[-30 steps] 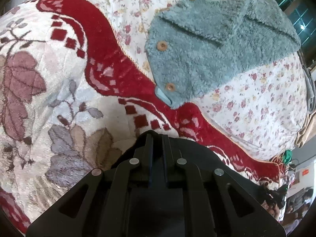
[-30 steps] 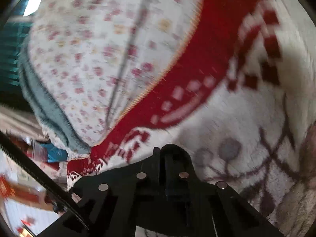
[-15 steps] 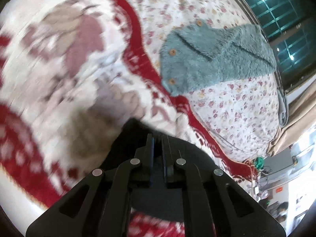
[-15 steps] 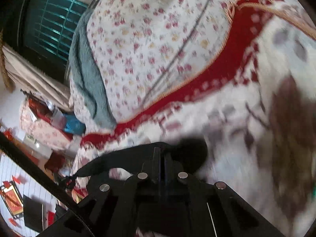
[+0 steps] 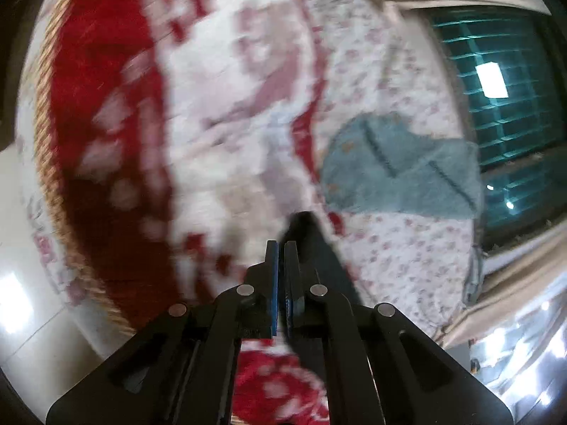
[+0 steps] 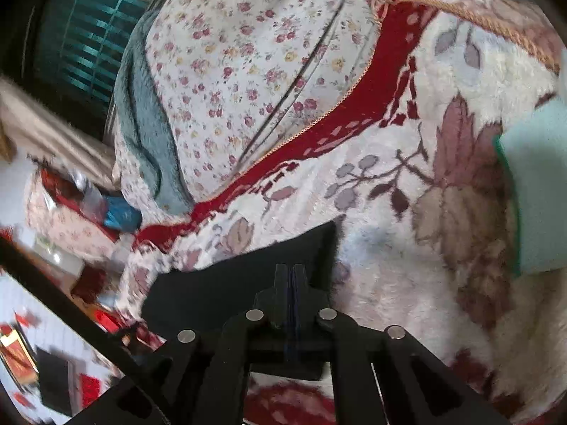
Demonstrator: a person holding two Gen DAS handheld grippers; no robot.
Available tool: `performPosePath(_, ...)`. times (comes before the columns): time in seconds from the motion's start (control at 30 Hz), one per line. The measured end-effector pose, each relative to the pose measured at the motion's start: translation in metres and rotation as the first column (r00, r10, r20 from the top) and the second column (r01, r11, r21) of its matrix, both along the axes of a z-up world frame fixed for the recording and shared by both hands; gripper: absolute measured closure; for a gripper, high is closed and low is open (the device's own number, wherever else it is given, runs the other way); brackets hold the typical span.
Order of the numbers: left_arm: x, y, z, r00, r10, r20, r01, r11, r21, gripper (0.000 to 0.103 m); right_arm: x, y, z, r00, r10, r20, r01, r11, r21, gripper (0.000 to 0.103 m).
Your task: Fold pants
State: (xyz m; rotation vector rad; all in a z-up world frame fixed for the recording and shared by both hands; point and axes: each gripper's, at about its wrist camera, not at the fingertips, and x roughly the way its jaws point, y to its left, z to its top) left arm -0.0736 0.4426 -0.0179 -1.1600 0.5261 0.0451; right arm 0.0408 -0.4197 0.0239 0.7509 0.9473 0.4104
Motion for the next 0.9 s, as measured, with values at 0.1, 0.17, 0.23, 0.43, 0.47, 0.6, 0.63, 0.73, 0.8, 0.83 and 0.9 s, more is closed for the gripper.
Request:
performPosePath(0.1, 0.018, -0.029, 0.04, 0.997, -0.08, 0.016, 0.078, 0.989, 0.125, 0.069, 0.001, 0.022, 0.01, 0.999, 0.029, 0.017, -0.028, 1.0, -0.011, 0.097)
performPosePath(0.17, 0.045, -0.061, 0.062, 0.985, -0.161, -0.056, 0.17, 0.955, 0.244, 0.062, -0.001, 0.058, 0.021, 0.999, 0.042, 0.032, -0.036, 0.982, -0.184, 0.094)
performPosePath(0.23, 0.078, -0.099, 0.079, 0.956, -0.225, -0.187, 0.283, 0.87, 0.404, 0.062, -0.005, 0.089, 0.022, 0.997, 0.071, 0.037, -0.057, 0.958, -0.282, 0.094)
performPosePath(0.43, 0.118, -0.163, 0.029, 0.726, -0.22, -0.651, 0.656, 0.505, 0.56, 0.062, -0.002, 0.157, -0.022, 0.976, 0.132, -0.172, -0.201, 0.85, -0.486, 0.087)
performPosePath(0.47, 0.108, -0.163, 0.018, 0.697, -0.228, -0.68, 0.689, 0.475, 0.547, 0.062, -0.011, 0.168, -0.034, 0.954, 0.175, -0.242, -0.28, 0.805, -0.523, 0.086)
performPosePath(0.6, 0.076, -0.145, 0.014, 0.71, -0.245, -0.66, 0.671, 0.518, 0.53, 0.062, -0.045, 0.18, -0.04, 0.889, 0.286, -0.357, -0.442, 0.738, -0.51, 0.071)
performPosePath(0.63, 0.074, -0.141, 0.018, 0.717, -0.229, -0.658, 0.658, 0.534, 0.531, 0.062, -0.049, 0.179, -0.04, 0.886, 0.288, -0.363, -0.448, 0.737, -0.507, 0.071)
performPosePath(0.73, 0.074, -0.143, 0.057, 0.807, -0.153, -0.57, 0.548, 0.554, 0.626, 0.062, -0.047, 0.168, -0.02, 0.928, 0.223, -0.297, -0.355, 0.765, -0.537, 0.071)
performPosePath(0.8, 0.074, -0.146, 0.084, 0.871, -0.171, -0.46, 0.461, 0.607, 0.647, 0.062, -0.035, 0.163, 0.002, 0.958, 0.196, -0.211, -0.278, 0.823, -0.495, 0.071)
performPosePath(0.83, 0.078, -0.153, 0.094, 0.887, -0.196, -0.417, 0.44, 0.633, 0.637, 0.062, -0.023, 0.166, 0.013, 0.968, 0.175, -0.179, -0.241, 0.848, -0.472, 0.071)
performPosePath(0.9, 0.099, -0.186, 0.1, 0.856, -0.299, -0.422, 0.509, 0.629, 0.587, 0.062, -0.002, 0.182, 0.026, 0.977, 0.171, -0.129, -0.211, 0.864, -0.456, 0.069)
